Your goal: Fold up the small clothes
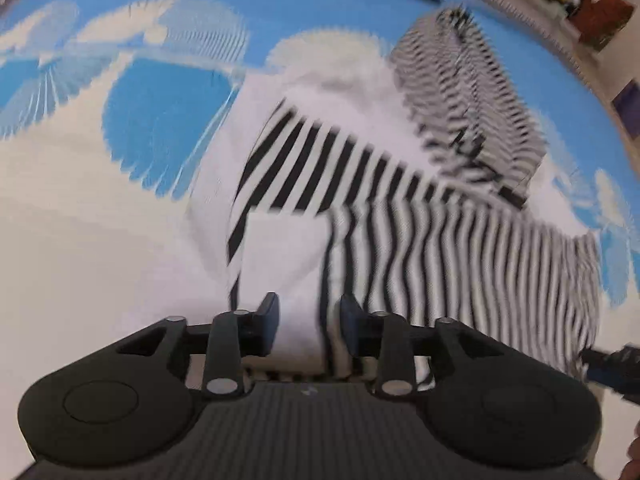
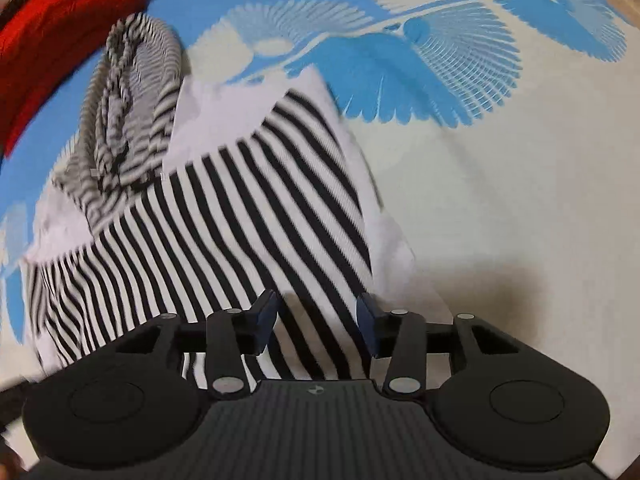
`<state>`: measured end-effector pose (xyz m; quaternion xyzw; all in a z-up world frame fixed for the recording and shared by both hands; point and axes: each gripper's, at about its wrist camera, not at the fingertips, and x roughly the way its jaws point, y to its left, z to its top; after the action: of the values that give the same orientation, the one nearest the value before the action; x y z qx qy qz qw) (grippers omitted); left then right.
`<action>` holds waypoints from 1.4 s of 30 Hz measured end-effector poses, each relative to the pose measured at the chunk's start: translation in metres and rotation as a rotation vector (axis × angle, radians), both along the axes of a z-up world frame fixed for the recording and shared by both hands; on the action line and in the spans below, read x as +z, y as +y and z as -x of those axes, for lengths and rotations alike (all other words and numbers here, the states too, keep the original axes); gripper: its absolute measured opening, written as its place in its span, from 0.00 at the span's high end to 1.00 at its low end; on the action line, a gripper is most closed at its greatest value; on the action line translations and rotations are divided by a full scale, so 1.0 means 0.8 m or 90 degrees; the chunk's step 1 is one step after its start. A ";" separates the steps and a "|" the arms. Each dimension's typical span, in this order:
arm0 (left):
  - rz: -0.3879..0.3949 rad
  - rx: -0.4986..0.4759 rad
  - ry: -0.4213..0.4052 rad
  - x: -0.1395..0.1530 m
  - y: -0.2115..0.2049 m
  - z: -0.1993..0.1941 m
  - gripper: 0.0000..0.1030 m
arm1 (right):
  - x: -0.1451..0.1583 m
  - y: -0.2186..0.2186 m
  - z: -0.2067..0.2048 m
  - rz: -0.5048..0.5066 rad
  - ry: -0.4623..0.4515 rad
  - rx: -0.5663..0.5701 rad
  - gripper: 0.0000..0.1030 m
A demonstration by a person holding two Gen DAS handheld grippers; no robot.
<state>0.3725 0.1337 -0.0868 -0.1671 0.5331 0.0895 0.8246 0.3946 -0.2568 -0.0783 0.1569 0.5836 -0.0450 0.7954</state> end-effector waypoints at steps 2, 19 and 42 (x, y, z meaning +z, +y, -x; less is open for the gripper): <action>-0.020 -0.004 -0.008 0.003 -0.006 -0.005 0.56 | 0.002 -0.001 0.003 0.009 -0.004 0.004 0.56; -0.213 -0.075 -0.149 0.097 -0.054 -0.017 0.57 | 0.072 0.015 -0.005 0.118 -0.142 0.108 0.56; -0.266 -0.182 -0.199 -0.005 -0.110 -0.475 0.64 | 0.038 -0.008 -0.012 0.194 -0.090 0.200 0.56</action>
<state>0.7525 0.0454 -0.0910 0.0712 0.3879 0.0538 0.9174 0.4040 -0.2633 -0.0480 -0.0552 0.5304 0.0029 0.8459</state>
